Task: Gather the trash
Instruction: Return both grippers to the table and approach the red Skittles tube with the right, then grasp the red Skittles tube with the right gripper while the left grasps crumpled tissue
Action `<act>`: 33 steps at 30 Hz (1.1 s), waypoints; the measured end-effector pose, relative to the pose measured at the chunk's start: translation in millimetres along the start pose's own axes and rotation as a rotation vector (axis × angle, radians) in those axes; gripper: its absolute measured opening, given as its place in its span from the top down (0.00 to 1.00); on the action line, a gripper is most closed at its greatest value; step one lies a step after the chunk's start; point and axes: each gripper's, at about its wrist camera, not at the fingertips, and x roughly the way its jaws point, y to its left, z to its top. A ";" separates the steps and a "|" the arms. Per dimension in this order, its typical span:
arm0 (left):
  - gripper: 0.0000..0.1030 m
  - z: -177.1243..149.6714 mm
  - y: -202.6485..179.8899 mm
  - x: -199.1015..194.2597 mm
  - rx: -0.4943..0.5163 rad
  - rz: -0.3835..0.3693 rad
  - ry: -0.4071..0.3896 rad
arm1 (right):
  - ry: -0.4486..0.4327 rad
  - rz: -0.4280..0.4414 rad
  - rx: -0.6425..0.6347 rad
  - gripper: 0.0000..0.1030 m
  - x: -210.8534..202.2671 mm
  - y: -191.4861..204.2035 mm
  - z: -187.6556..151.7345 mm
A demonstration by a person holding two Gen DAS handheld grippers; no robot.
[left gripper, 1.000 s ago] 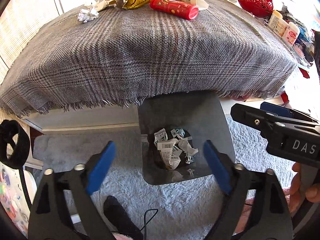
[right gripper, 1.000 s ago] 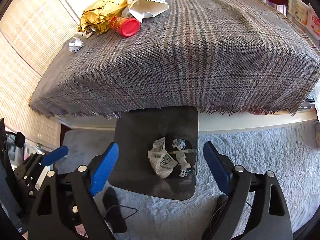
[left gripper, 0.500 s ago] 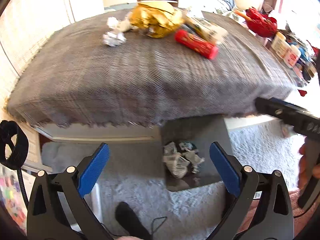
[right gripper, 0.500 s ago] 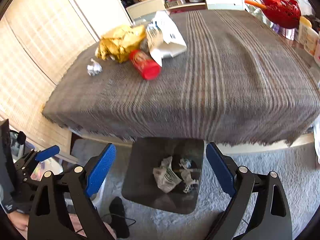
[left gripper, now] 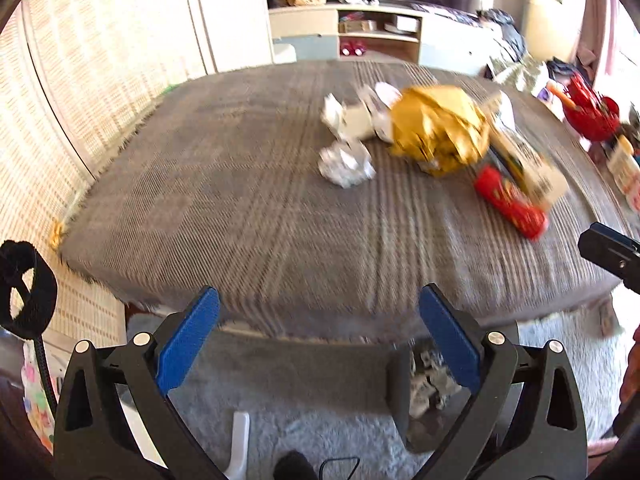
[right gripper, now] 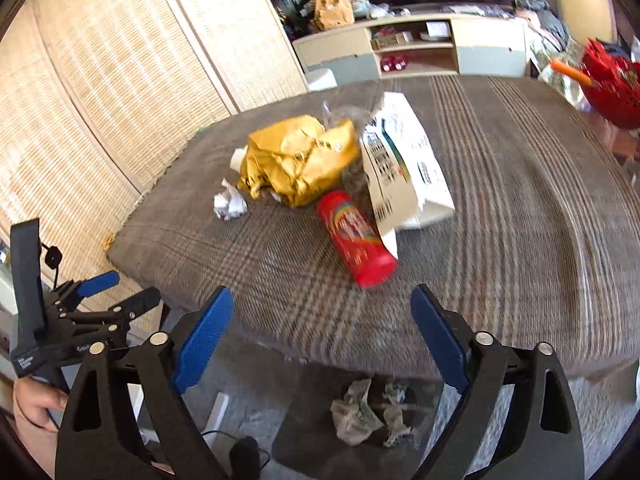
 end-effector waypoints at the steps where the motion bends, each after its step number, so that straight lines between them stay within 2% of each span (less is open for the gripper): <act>1: 0.08 4.9 0.6 1.3 -0.002 0.005 -0.007 | 0.000 0.006 -0.006 0.30 4.3 1.7 4.7; 2: 0.08 10.7 1.5 2.8 -0.003 0.009 -0.012 | 0.001 0.006 -0.009 0.35 8.3 3.1 9.3; 6: 0.10 29.5 2.4 11.1 -0.007 -0.002 -0.017 | 0.016 -0.002 -0.019 0.43 28.1 5.8 24.8; 10: 0.21 45.7 1.7 26.8 -0.017 -0.023 -0.008 | 0.025 -0.039 -0.046 0.43 44.7 5.8 33.4; 14: 0.25 54.7 -2.0 47.4 -0.017 -0.031 0.013 | 0.048 -0.076 -0.058 0.43 59.0 1.0 37.0; 19: 0.25 66.4 -8.3 72.7 -0.004 -0.029 0.027 | 0.076 -0.106 -0.066 0.42 76.3 -5.2 38.7; 24: 0.25 77.1 -11.5 96.0 0.014 -0.029 0.038 | 0.086 -0.131 -0.134 0.42 86.0 3.6 38.9; 30: 0.27 85.4 -15.5 122.9 0.012 -0.037 0.056 | 0.107 -0.129 -0.151 0.41 96.2 8.5 41.2; 33: 0.39 86.0 -19.1 132.6 0.007 -0.061 0.077 | 0.126 -0.131 -0.149 0.41 101.6 2.0 41.2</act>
